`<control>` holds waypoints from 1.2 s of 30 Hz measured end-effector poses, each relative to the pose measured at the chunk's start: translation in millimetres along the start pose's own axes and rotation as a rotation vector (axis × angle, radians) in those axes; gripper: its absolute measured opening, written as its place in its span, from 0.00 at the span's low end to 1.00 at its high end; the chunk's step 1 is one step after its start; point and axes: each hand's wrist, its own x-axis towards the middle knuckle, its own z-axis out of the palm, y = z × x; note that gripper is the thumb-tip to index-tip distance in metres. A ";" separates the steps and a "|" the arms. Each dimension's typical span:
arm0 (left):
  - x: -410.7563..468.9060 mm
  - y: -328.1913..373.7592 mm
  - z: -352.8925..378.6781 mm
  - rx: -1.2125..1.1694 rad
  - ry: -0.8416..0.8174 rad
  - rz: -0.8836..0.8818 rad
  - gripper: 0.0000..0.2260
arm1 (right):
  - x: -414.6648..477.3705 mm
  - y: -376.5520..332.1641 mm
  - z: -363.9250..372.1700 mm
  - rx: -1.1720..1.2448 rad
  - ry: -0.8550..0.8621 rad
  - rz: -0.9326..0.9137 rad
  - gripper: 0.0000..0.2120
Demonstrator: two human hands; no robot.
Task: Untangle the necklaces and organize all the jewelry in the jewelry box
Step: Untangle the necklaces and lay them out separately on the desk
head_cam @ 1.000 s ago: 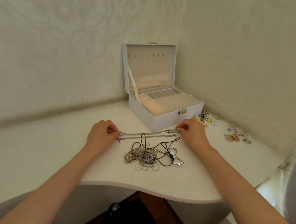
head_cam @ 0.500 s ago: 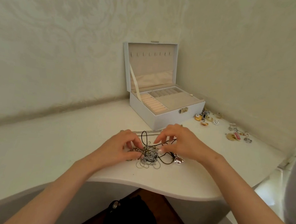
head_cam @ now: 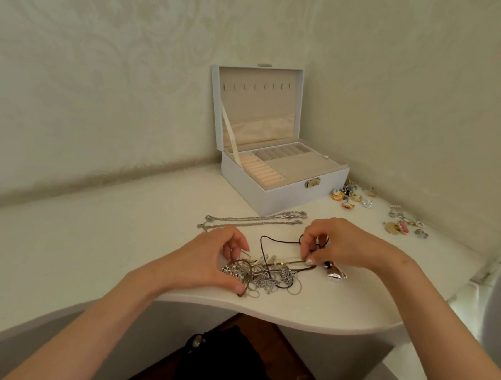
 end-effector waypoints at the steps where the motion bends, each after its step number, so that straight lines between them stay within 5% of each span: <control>1: -0.6 1.0 0.2 -0.005 -0.006 0.000 0.24 | -0.2 -1.9 0.0 -0.027 0.031 -0.016 0.11; 4: -1.8 1.5 -0.9 -0.038 0.000 0.014 0.17 | -3.2 -14.5 2.6 0.051 0.058 -0.117 0.11; 7: -0.4 -0.3 -2.5 -0.068 0.035 0.025 0.12 | -6.3 -26.8 10.2 0.090 -0.135 -0.205 0.09; 13: 1.3 -0.3 -2.0 -0.170 0.095 0.047 0.06 | -2.9 -23.5 15.5 0.066 -0.136 -0.145 0.08; 21: 3.6 -6.1 -2.2 -0.213 0.129 0.080 0.10 | -11.3 -15.9 -1.3 0.185 -0.158 -0.129 0.03; 24: 4.6 -4.2 -2.4 -0.227 0.117 0.110 0.09 | -3.3 -24.4 5.7 0.230 0.009 -0.201 0.04; 28: 4.3 -0.1 -2.2 -0.253 0.116 0.125 0.10 | 12.6 -35.2 23.0 0.115 0.040 -0.249 0.12; 36: 0.7 -7.6 -4.6 -0.278 0.150 0.141 0.10 | 23.4 -36.7 33.6 0.013 0.005 -0.200 0.06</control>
